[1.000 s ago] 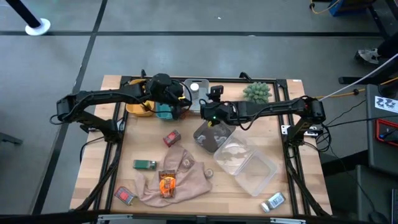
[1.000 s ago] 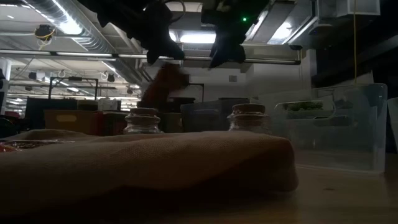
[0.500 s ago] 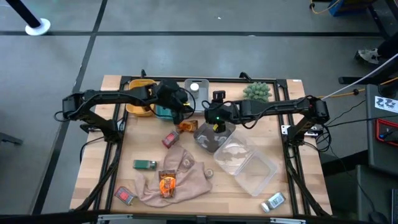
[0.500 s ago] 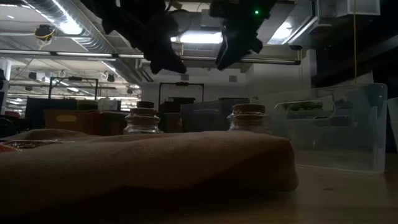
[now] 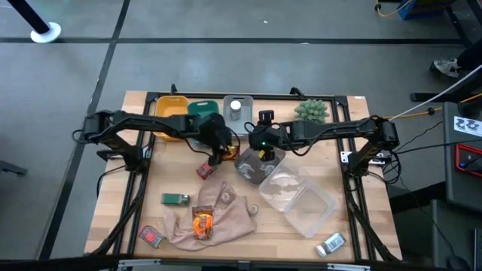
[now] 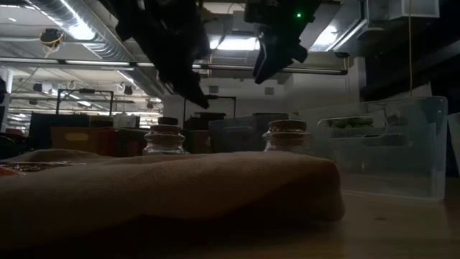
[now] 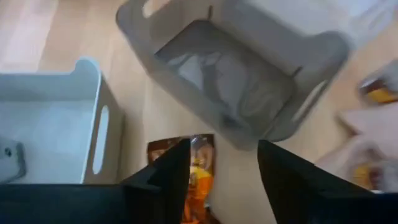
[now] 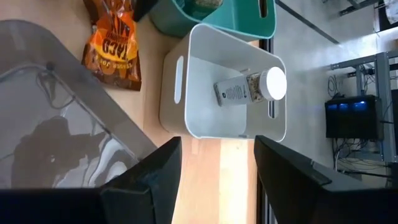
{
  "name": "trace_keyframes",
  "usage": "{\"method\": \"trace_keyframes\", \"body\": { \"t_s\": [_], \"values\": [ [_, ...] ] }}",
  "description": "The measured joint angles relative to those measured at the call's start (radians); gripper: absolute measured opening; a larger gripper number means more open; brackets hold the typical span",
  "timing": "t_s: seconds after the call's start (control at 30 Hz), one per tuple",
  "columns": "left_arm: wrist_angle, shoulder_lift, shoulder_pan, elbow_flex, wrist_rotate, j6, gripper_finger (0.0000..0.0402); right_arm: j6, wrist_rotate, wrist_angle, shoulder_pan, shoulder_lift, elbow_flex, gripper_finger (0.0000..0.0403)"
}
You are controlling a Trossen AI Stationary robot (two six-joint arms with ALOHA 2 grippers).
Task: Sort spices by type
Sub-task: Put the top orange seasoning pack into the black bin
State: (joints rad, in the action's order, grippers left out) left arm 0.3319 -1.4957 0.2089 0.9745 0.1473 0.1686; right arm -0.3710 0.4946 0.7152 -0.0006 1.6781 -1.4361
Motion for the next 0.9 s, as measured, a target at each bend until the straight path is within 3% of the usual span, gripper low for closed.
{"method": "trace_keyframes", "body": {
  "t_s": [0.23, 0.57, 0.9],
  "values": [
    [0.001, -0.09, -0.035, 0.0, -0.115, 0.055, 0.0188, 0.0, -0.002, 0.026, 0.0, -0.037, 0.001, 0.02],
    [-0.015, -0.239, -0.066, 0.0, -0.17, 0.133, 0.0185, 0.001, -0.002, 0.048, 0.0, -0.1, 0.001, 0.02],
    [-0.038, -0.292, -0.065, 0.001, -0.256, 0.176, 0.0184, 0.004, -0.002, 0.052, 0.0, -0.106, 0.001, 0.02]
  ]
}}
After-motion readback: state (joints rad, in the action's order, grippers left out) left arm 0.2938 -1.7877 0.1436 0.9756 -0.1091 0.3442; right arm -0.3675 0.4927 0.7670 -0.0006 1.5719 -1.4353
